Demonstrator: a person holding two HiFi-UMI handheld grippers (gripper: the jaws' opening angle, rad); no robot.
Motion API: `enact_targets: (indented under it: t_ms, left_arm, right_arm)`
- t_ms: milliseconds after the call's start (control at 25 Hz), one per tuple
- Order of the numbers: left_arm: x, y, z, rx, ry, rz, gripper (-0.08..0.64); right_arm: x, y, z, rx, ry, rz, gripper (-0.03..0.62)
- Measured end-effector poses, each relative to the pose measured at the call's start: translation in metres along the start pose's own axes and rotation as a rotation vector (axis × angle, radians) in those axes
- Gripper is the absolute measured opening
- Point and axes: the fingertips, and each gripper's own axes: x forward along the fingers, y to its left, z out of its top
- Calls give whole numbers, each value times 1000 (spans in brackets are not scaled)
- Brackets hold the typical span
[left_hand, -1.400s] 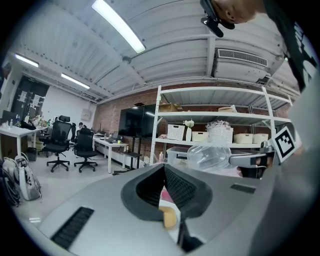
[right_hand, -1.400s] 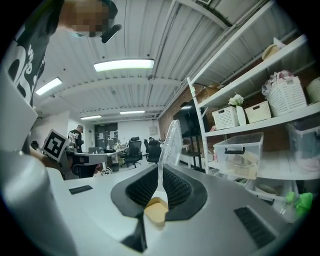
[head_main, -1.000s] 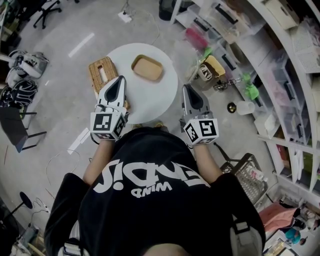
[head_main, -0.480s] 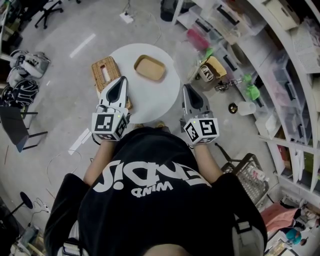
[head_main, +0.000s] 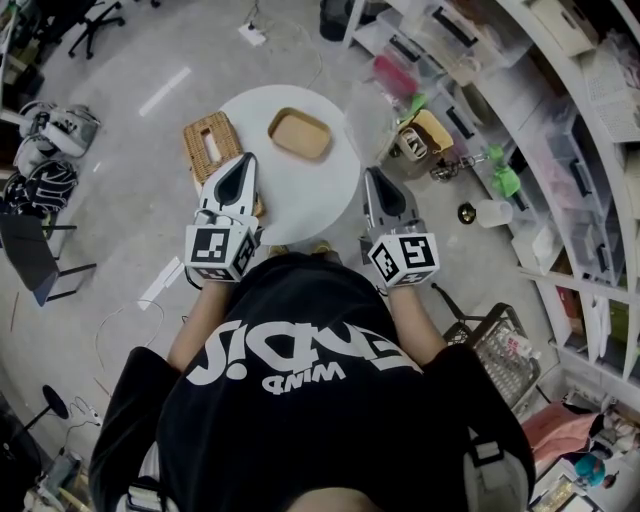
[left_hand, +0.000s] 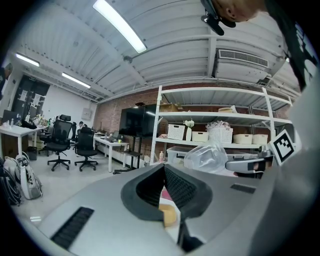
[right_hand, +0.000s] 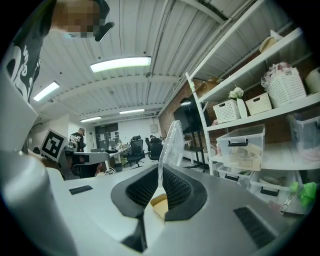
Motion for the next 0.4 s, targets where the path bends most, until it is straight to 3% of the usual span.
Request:
enact_targets:
  t_ms: [400]
  left_arm:
    - [2, -7, -5, -4, 8, -10, 2]
  right_arm:
    - [0, 0, -4, 9, 4, 12, 28]
